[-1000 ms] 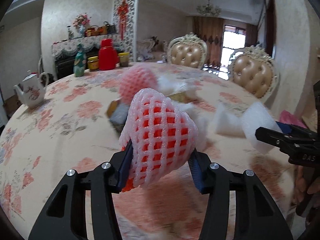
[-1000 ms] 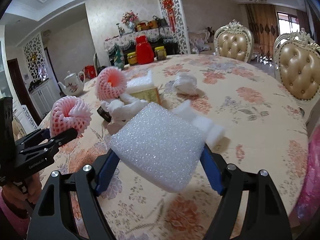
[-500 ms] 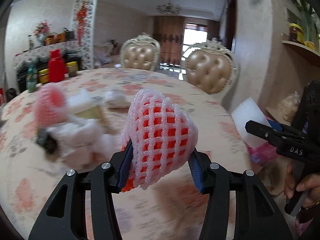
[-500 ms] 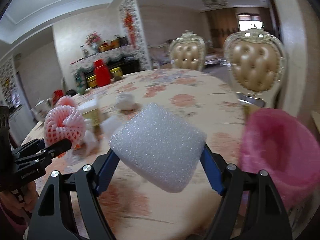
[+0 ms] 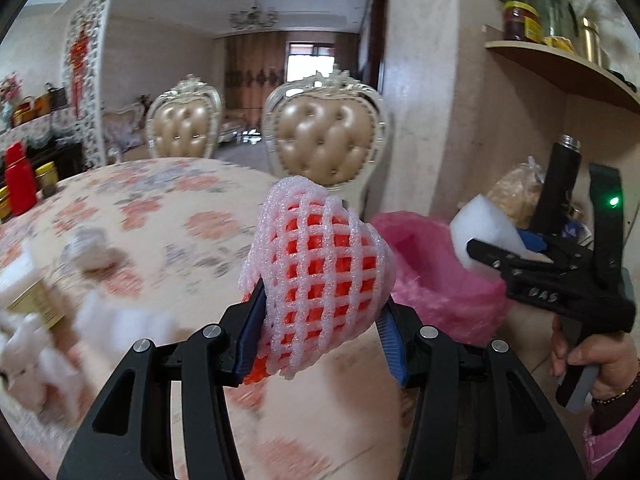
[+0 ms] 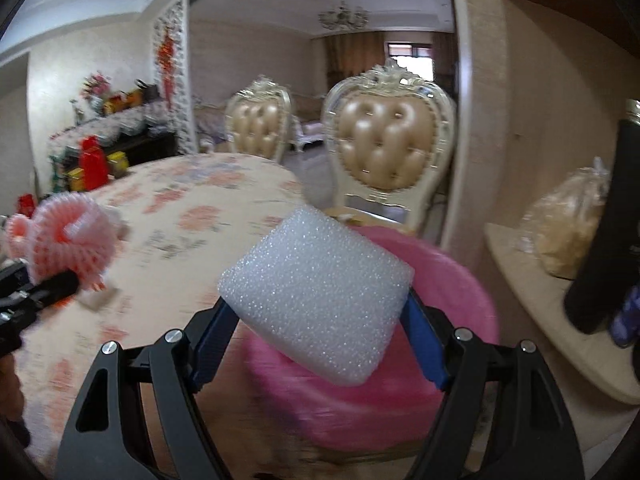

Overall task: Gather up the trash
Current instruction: 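Carry both items to the pink bin and open both tools to drop them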

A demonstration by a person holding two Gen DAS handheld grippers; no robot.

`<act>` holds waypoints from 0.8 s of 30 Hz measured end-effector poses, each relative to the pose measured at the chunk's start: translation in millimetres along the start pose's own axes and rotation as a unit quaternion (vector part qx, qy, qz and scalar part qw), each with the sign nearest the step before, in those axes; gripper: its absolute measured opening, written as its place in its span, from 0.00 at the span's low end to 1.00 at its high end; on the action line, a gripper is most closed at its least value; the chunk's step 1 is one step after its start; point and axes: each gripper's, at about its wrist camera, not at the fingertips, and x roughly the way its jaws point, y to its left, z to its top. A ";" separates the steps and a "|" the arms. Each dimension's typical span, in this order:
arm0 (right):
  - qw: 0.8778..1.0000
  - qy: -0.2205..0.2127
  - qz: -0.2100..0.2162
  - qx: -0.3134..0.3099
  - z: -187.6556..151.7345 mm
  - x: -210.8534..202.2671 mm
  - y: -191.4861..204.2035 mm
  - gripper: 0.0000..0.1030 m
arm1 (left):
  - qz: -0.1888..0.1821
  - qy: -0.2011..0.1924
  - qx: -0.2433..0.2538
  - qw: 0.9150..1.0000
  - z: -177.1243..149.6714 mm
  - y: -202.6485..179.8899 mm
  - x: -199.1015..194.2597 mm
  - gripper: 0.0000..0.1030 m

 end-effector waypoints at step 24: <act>0.999 0.030 -0.014 -0.004 -19.4 26.3 -72.3 0.91 | -0.105 0.039 0.038 0.993 59.5 -90.6 134.5 0.51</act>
